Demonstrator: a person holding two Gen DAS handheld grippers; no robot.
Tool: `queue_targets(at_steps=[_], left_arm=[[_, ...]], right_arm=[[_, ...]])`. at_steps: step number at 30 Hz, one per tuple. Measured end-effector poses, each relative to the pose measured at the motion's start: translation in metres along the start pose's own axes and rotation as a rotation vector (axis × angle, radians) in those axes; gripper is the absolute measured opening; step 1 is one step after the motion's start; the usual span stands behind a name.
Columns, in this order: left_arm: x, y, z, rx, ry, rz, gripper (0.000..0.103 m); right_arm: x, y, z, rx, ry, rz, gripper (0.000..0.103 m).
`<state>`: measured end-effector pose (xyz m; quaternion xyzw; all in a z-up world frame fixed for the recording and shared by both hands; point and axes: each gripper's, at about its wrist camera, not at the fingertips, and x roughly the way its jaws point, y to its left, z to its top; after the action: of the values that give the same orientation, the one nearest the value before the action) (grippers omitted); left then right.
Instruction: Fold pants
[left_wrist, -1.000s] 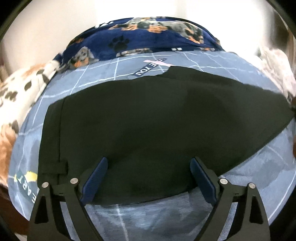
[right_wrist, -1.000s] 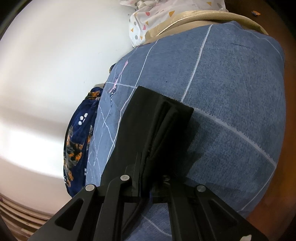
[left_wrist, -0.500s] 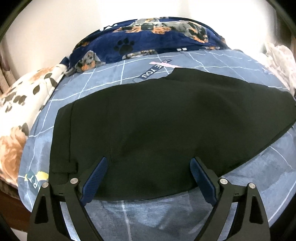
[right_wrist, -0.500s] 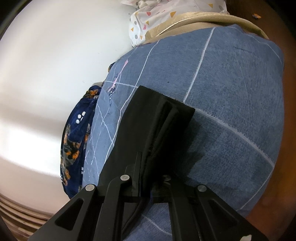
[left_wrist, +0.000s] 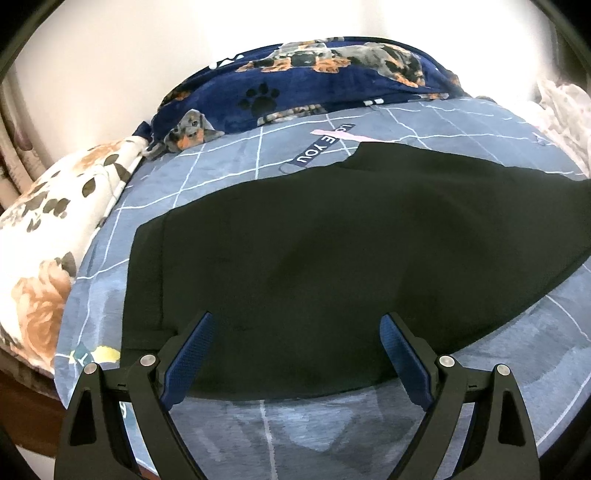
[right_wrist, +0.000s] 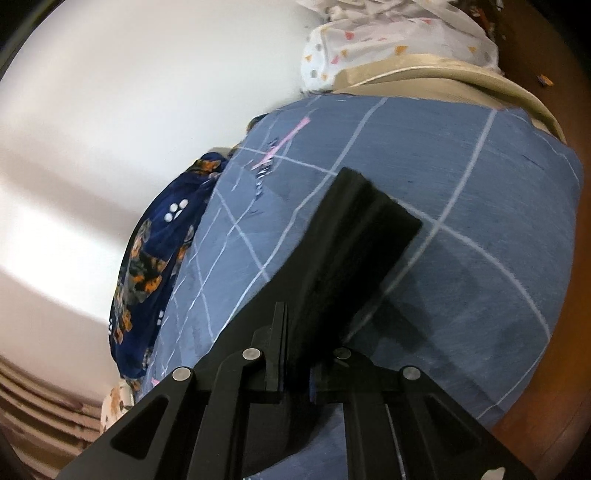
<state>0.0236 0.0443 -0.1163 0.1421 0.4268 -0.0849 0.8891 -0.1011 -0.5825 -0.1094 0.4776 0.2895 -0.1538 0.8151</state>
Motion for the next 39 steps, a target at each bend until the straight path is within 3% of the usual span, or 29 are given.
queue_targets(at_steps=[11,22,28,39], left_arm=[[-0.002,-0.002,0.002,0.016,0.006,0.046,0.091],[-0.004,0.003,0.003,-0.003,0.003,0.057,0.091],[-0.003,0.007,0.005,-0.007,0.014,0.065,0.091],[0.0,0.005,0.004,-0.002,0.033,0.069,0.092]], right_arm=[[0.009,0.05,-0.024,-0.117,0.06,0.046,0.009],[0.037,0.099,-0.069,-0.267,0.179,0.051,0.009],[0.05,0.117,-0.098,-0.348,0.239,0.032,0.01],[0.057,0.13,-0.122,-0.408,0.272,0.022,0.01]])
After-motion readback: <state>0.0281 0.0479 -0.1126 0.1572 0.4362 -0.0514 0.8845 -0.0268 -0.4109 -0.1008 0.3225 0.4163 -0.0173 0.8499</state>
